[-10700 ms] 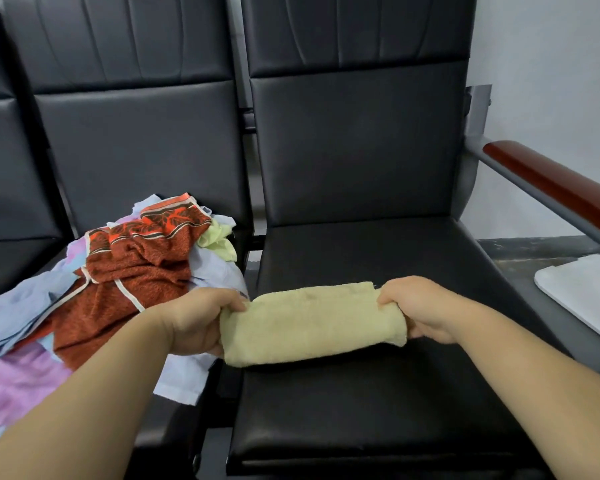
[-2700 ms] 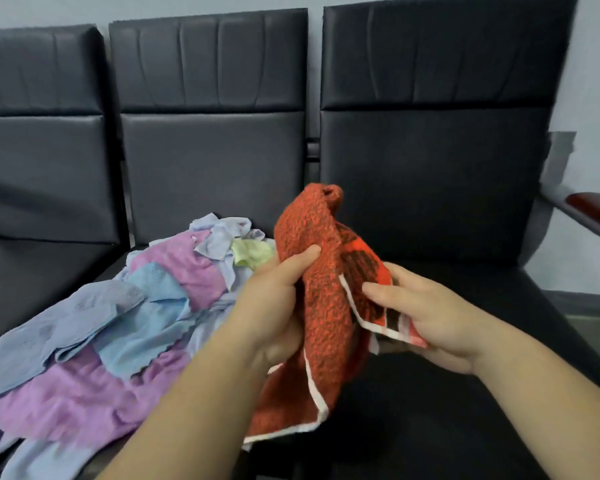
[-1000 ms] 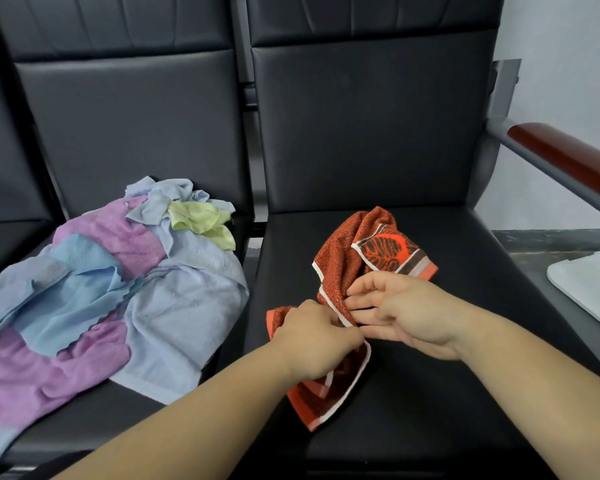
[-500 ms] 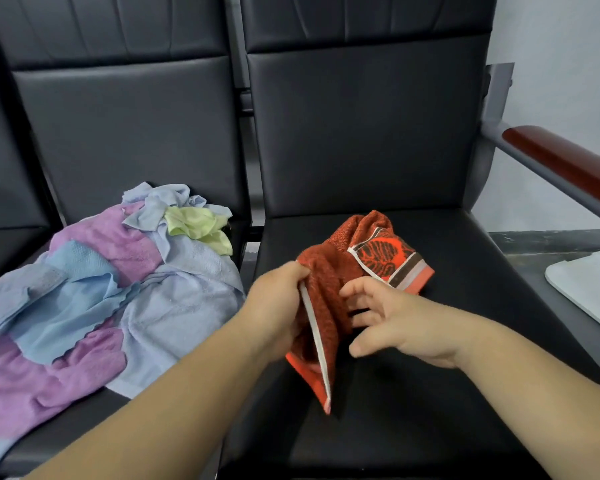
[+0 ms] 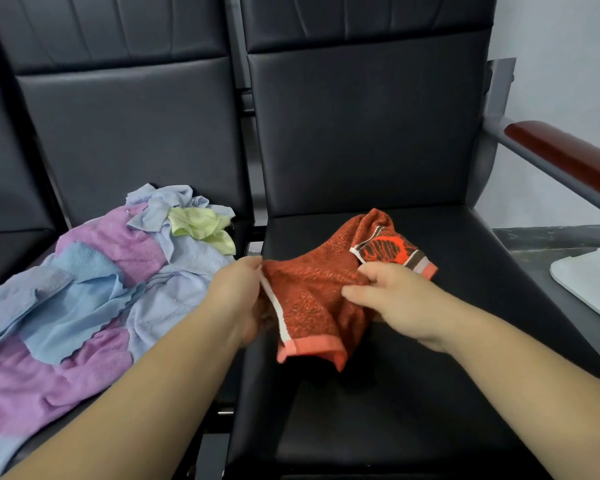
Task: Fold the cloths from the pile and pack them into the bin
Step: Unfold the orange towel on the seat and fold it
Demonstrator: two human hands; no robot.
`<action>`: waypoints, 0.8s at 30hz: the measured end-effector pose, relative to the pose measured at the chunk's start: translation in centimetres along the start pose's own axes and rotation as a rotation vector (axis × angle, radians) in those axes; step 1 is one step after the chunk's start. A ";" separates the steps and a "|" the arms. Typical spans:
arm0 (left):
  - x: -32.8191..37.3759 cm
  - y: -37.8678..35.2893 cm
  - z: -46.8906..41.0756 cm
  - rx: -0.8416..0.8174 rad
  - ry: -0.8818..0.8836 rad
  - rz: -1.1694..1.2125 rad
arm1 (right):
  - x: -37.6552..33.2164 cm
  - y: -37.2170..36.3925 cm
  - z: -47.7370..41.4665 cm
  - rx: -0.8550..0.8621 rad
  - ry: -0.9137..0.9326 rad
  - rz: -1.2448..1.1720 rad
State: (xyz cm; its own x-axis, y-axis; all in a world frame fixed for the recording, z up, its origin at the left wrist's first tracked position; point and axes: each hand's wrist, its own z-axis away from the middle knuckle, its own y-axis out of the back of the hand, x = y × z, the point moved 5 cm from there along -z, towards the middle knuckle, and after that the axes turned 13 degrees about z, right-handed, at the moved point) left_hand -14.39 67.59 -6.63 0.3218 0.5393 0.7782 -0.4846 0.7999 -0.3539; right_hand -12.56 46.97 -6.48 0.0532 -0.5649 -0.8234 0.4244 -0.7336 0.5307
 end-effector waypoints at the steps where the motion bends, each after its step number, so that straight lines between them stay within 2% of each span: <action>1: 0.0 -0.3 0.6 -0.027 -0.001 -0.043 | -0.1 0.5 0.1 0.028 -0.008 -0.012; 6: -2.4 -1.7 2.6 -0.279 0.173 -0.289 | -0.9 1.3 0.7 0.090 -0.069 -0.144; 9: -2.0 -2.6 3.0 -0.330 0.099 -0.176 | -0.7 1.2 0.8 0.102 -0.100 -0.163; 12: -0.7 -3.0 3.2 -0.319 0.021 -0.019 | -0.7 2.4 1.5 0.266 -0.124 0.105; 13: -0.4 -3.0 3.0 -0.316 -0.001 0.022 | -0.8 2.6 1.7 0.279 -0.107 0.111; 15: 0.0 -2.8 2.7 -0.308 -0.032 0.110 | -1.1 2.2 2.0 0.158 -0.054 0.081; 18: 0.4 -3.0 2.9 -0.356 -0.057 0.214 | -1.5 -0.3 2.5 -0.070 0.002 0.268; 20: 0.5 -3.4 3.2 -0.420 -0.065 0.216 | -1.7 -1.9 2.4 -0.071 0.014 0.353; 24: 0.6 -3.5 3.5 -0.457 -0.072 0.185 | -1.6 -3.8 1.7 -0.004 -0.022 0.254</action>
State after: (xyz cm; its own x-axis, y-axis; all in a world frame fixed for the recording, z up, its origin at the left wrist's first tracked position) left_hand -15.37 64.20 -3.13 0.1993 0.6767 0.7088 -0.1169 0.7345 -0.6684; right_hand -15.82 50.04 -6.86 0.1393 -0.7391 -0.6590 0.4031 -0.5655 0.7195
